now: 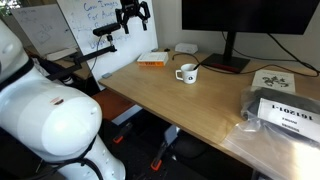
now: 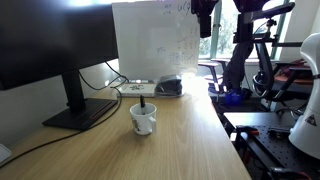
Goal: Remove the black pen from the white mug and place it on the left side of the desk
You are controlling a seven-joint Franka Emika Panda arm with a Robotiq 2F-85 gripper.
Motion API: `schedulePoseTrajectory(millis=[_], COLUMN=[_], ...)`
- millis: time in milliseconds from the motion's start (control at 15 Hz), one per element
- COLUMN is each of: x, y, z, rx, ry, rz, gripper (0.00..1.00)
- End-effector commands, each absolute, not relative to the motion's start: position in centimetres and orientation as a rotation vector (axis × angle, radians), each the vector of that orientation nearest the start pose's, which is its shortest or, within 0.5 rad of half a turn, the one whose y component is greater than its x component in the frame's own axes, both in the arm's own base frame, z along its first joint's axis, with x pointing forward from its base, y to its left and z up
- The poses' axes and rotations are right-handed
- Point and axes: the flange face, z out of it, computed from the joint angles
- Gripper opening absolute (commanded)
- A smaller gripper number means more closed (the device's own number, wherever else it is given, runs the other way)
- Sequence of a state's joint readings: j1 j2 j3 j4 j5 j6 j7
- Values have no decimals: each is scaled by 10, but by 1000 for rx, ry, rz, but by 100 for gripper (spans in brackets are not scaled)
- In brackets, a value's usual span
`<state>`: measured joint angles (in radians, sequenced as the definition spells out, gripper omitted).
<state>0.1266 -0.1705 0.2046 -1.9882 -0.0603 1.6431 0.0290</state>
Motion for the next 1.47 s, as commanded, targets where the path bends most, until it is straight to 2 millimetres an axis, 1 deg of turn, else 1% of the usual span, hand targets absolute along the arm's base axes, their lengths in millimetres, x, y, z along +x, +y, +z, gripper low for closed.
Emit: schedulePoseTrajectory(millis=[0, 67, 200, 267, 400, 600, 800, 933, 1000, 1133, 1400], x=[476, 480, 491, 495, 504, 508, 507, 508, 508, 508, 508], y=[132, 123, 106, 100, 95, 96, 95, 96, 96, 97, 97], z=[500, 487, 465, 456, 441, 431, 421, 418, 417, 415, 415], rx=[-3213, -3184, -3205, -3189, -3169, -3101, -2994, -2894, -2965, -2917, -2909], ry=[-430, -457, -635, -757, -934, -1200, -1450, -1609, -1474, -1549, -1562], rz=[315, 319, 364, 374, 409, 469, 570, 595, 565, 579, 580], gripper=[100, 100, 100, 100, 100, 100, 100, 100, 100, 100, 100])
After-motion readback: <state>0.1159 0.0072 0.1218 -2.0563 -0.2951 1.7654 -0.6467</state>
